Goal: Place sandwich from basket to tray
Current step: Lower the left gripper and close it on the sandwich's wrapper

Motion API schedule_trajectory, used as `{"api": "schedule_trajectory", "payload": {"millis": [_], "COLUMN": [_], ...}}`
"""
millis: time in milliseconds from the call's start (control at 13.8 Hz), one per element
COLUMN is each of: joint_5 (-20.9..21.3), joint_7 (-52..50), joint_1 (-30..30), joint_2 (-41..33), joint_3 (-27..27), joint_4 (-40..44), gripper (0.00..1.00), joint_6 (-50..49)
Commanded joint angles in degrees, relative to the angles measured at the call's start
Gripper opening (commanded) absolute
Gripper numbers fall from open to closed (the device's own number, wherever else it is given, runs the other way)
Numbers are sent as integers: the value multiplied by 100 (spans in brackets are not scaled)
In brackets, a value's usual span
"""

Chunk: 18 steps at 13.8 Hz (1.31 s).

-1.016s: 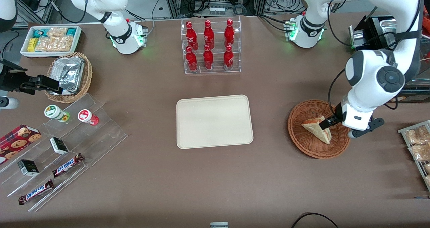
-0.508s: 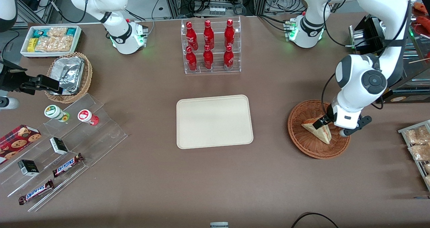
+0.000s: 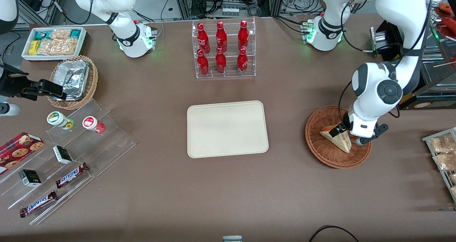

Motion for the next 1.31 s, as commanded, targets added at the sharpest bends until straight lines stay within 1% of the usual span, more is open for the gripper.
{"api": "schedule_trajectory", "payload": {"millis": [0,218,290,363,508,581,871,1016,1089,1234], "joint_5": [90,99,90,90,90,90,90,99,99,99], "joint_7": [-145,-145,-145,-145,-145,-145,-101,-92,-92,-118], "joint_1": [-9,0,0,0,8,8,0,-53,-79,-324], "joint_2": [154,198,233,251,295,278,111,-29,-56,-57], "joint_3": [17,17,17,17,26,26,26,17,-18,-45], "joint_4": [-32,-41,-32,-23,-15,3,169,511,809,1380], "gripper": [100,98,87,57,12,0,0,0,0,0], "joint_6": [234,234,243,252,252,243,51,-518,-913,-1556]}}
